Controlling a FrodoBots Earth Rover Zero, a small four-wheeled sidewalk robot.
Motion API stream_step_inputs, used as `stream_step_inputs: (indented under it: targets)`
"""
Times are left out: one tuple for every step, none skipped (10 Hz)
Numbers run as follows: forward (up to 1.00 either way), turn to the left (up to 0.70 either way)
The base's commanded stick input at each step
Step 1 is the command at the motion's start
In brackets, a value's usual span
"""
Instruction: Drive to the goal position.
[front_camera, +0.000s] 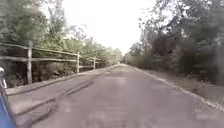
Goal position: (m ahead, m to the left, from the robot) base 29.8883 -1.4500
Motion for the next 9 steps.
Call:
stream_step_inputs:
  targets:
    - [0.7, 0.0]
    - [0.7, 0.0]
    - [0.7, 0.0]
    - [0.7, 0.0]
    - [0.7, 0.0]
    - [0.7, 0.0]
    - [0.7, 0.0]
    - [0.7, 0.0]
    - [0.7, 0.0]
